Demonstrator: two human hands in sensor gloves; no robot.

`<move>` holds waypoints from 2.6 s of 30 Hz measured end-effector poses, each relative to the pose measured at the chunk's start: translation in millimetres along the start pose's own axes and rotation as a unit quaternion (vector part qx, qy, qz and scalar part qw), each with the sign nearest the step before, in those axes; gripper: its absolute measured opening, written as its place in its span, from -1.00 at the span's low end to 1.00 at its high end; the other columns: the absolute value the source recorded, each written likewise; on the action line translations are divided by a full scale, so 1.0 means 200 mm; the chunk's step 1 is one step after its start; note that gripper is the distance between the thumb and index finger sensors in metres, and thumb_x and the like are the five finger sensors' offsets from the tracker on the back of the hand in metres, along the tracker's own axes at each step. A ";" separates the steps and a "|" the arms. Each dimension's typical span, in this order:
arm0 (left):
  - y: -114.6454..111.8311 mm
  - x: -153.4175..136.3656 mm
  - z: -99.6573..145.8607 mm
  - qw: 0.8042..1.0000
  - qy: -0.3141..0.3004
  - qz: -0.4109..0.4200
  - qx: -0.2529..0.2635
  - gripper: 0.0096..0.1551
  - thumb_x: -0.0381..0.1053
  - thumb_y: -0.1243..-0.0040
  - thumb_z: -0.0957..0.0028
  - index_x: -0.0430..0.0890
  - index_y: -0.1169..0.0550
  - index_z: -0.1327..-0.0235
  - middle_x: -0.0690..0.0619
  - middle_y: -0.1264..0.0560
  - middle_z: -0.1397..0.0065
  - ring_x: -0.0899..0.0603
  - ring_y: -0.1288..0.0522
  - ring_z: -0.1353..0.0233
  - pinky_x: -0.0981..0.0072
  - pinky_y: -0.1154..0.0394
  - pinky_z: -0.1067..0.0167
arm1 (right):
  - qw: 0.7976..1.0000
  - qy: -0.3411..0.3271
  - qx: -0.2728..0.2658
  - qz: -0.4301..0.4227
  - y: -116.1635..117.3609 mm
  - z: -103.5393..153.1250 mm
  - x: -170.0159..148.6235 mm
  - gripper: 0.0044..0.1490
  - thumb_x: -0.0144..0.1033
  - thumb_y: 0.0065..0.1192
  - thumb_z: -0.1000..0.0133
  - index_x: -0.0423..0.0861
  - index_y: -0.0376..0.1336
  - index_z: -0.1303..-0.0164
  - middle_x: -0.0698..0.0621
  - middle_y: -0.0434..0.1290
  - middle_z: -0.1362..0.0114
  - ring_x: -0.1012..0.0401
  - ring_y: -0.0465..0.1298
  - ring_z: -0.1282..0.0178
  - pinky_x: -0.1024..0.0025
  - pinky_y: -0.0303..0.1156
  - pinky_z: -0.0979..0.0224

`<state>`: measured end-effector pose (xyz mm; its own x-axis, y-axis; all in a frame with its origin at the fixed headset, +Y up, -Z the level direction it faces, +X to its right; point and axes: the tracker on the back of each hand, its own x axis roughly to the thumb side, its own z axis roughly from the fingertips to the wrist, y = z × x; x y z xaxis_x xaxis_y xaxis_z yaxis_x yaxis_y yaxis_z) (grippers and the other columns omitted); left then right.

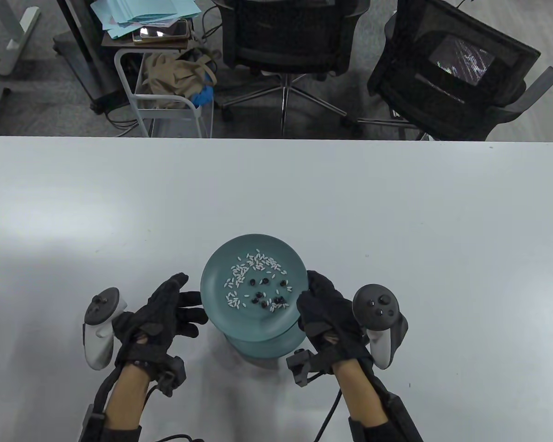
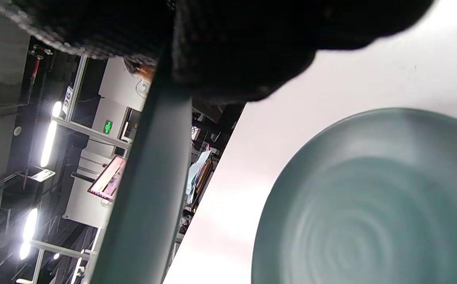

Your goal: Pick coffee beans with hand pinch into plate

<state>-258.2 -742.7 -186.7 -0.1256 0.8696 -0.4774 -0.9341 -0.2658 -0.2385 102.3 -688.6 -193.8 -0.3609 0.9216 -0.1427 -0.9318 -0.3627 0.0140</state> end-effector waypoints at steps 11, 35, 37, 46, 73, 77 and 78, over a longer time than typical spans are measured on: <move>-0.10 -0.07 -0.06 0.988 0.023 0.093 -0.125 -0.10 0.55 0.15 0.04 0.32 0.10 -0.49 0.00 -0.18 -0.60 -0.12 -0.45 -0.51 0.11 -0.55 -0.35 | 0.999 -0.026 0.045 -0.001 0.10 0.03 0.03 -0.35 -0.20 0.24 -0.02 -0.21 0.23 -0.28 -0.14 0.61 0.07 0.18 0.62 0.48 0.26 0.57 0.35; -0.06 -0.03 -0.01 0.987 -0.015 0.142 -0.077 -0.30 0.40 0.15 -0.05 0.29 -0.10 -0.47 0.09 -0.39 -0.47 -0.07 -0.57 -0.37 0.18 -0.61 -0.24 | 0.890 -0.269 -0.070 0.361 0.14 0.08 0.59 -0.45 -0.06 0.42 -0.01 0.02 0.37 -0.19 -0.13 0.59 -0.20 -0.01 0.58 0.06 0.00 0.45 0.02; -0.06 -0.03 -0.01 0.987 -0.015 0.144 -0.075 -0.30 0.40 0.16 -0.05 0.29 -0.10 -0.47 0.09 -0.38 -0.47 -0.07 -0.57 -0.37 0.18 -0.61 -0.24 | 0.852 -0.282 -0.044 0.438 0.23 0.08 0.66 -0.46 -0.07 0.44 0.01 0.04 0.39 -0.17 -0.11 0.61 -0.21 0.00 0.58 0.02 -0.02 0.43 -0.03; -0.05 -0.03 0.00 0.986 -0.013 0.156 -0.064 -0.29 0.40 0.16 -0.05 0.27 -0.08 -0.47 0.08 -0.37 -0.48 -0.08 -0.55 -0.38 0.18 -0.60 -0.24 | 0.728 -0.296 0.021 0.618 0.55 0.05 0.74 -0.51 -0.17 0.49 0.05 0.07 0.43 -0.10 -0.06 0.64 -0.18 0.03 0.60 0.03 -0.03 0.42 -0.08; -0.02 -0.01 0.01 0.987 -0.023 0.151 -0.040 -0.29 0.39 0.16 -0.04 0.21 -0.12 -0.45 0.07 -0.42 -0.41 -0.09 -0.61 -0.26 0.26 -0.65 -0.11 | 0.702 -0.262 0.146 0.646 0.62 -0.08 0.75 -0.48 -0.24 0.49 0.06 0.01 0.39 -0.13 -0.10 0.62 -0.16 0.11 0.61 0.11 0.00 0.46 -0.07; -0.02 -0.01 0.01 0.988 -0.023 0.149 -0.039 -0.29 0.39 0.16 -0.04 0.20 -0.12 -0.45 0.07 -0.43 -0.41 -0.09 -0.61 -0.25 0.26 -0.65 -0.11 | 0.702 -0.257 0.155 0.646 0.62 -0.09 0.74 -0.47 -0.22 0.47 0.05 0.01 0.38 -0.14 -0.09 0.62 -0.11 0.12 0.61 0.15 0.00 0.46 -0.06; -0.02 -0.01 0.01 0.987 -0.023 0.152 -0.040 -0.29 0.39 0.16 -0.04 0.21 -0.12 -0.45 0.07 -0.43 -0.41 -0.09 -0.61 -0.26 0.27 -0.65 -0.11 | 0.703 -0.260 0.154 0.644 0.62 -0.09 0.74 -0.47 -0.22 0.47 0.05 0.01 0.38 -0.14 -0.10 0.62 -0.11 0.12 0.61 0.15 0.00 0.46 -0.06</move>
<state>-255.2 -743.3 -183.5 -0.4123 0.7619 -0.4995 -0.8219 -0.5476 -0.1569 -65.7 -598.5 -230.8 -0.8041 -0.1876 0.5641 0.2445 -0.9693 0.0262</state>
